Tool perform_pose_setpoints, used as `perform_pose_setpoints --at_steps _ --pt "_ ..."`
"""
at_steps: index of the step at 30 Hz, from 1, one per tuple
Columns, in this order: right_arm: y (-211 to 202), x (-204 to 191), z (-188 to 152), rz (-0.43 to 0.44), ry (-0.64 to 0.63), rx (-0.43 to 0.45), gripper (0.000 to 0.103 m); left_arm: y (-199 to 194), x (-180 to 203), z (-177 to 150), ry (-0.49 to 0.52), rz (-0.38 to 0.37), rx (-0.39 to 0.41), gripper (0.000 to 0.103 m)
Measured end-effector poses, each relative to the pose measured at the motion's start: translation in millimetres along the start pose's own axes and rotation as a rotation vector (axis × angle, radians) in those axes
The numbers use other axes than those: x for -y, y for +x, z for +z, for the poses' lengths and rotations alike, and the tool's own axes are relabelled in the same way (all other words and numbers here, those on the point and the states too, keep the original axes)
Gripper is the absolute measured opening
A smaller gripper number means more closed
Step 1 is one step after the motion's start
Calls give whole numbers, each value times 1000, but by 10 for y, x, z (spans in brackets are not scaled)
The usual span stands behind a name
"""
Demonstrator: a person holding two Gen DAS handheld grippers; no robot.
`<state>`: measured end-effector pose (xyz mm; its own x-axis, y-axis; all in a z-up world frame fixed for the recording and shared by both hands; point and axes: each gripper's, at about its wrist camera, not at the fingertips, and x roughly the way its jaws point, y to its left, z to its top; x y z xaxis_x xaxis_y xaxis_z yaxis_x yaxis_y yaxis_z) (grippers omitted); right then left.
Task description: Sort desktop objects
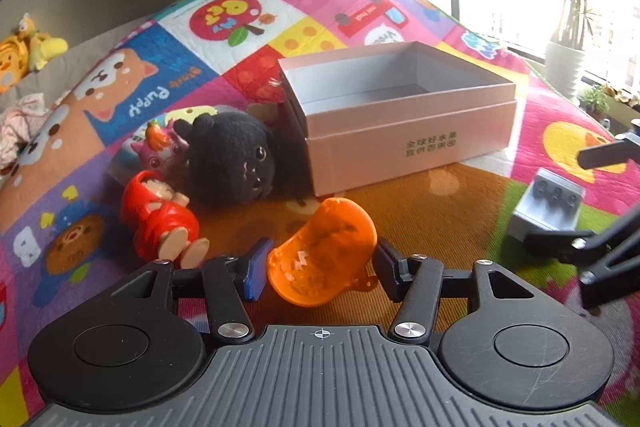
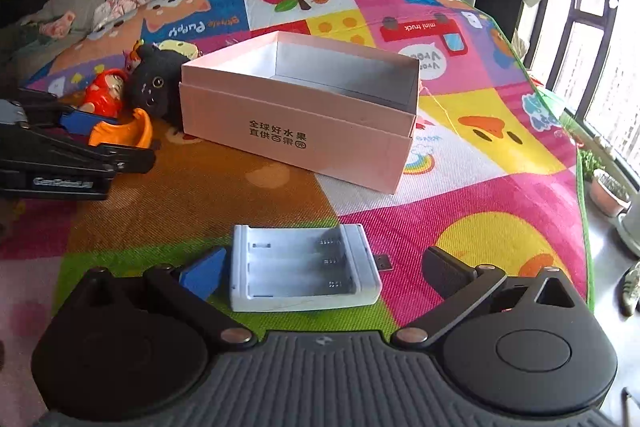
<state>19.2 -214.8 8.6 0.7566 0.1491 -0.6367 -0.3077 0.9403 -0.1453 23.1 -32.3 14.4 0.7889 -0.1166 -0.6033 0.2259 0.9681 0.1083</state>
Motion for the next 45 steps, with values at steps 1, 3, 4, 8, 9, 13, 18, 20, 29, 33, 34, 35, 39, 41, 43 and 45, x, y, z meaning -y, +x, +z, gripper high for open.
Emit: perform_pose_setpoints --at_steps 1,3,4,8,9,13,18,20,29,33,34,35,39,41,43,45 --pt "27 7 14 12 -4 -12 103 -48 -11 -36 -5 -20 -3 60" --pt "70 45 37 57 16 -35 103 -111 -25 -95 -12 -53 -12 60" --pt "85 65 48 77 33 -49 103 -131 -22 -122 -13 -69 -16 60" --pt "130 170 69 137 123 -100 103 -149 17 -199 6 -100 -27 60" --pt "132 172 69 134 124 -101 103 -146 23 -205 6 -101 -28 60" --pt "130 157 78 119 112 -93 98 -150 13 -177 -15 -114 -27 60" --pt "-102 234 183 134 105 -53 92 -262 43 72 14 -112 59 56" --pt "-287 318 273 128 113 -1 92 -293 68 309 41 -106 124 56" --pt "-589 531 996 2 34 219 92 -12 -86 1459 -15 -74 322 49" --pt "-251 538 1487 -31 18 301 98 0 -383 1691 -115 -55 334 63" --pt "-139 554 1577 -13 30 284 100 -36 -461 1654 -132 -50 329 68" --pt "-55 568 1625 -4 60 269 101 -78 -532 1581 -137 -40 325 79" --pt "50 485 1496 51 92 228 101 -201 -744 1083 -108 83 275 94" --pt "12 329 1298 71 56 208 101 -197 -876 753 -126 137 218 95" --pt "-47 142 1114 117 -4 181 103 -191 -994 443 -173 147 152 96" --pt "-94 -84 949 181 -60 141 103 -177 -1092 158 -216 165 84 97"
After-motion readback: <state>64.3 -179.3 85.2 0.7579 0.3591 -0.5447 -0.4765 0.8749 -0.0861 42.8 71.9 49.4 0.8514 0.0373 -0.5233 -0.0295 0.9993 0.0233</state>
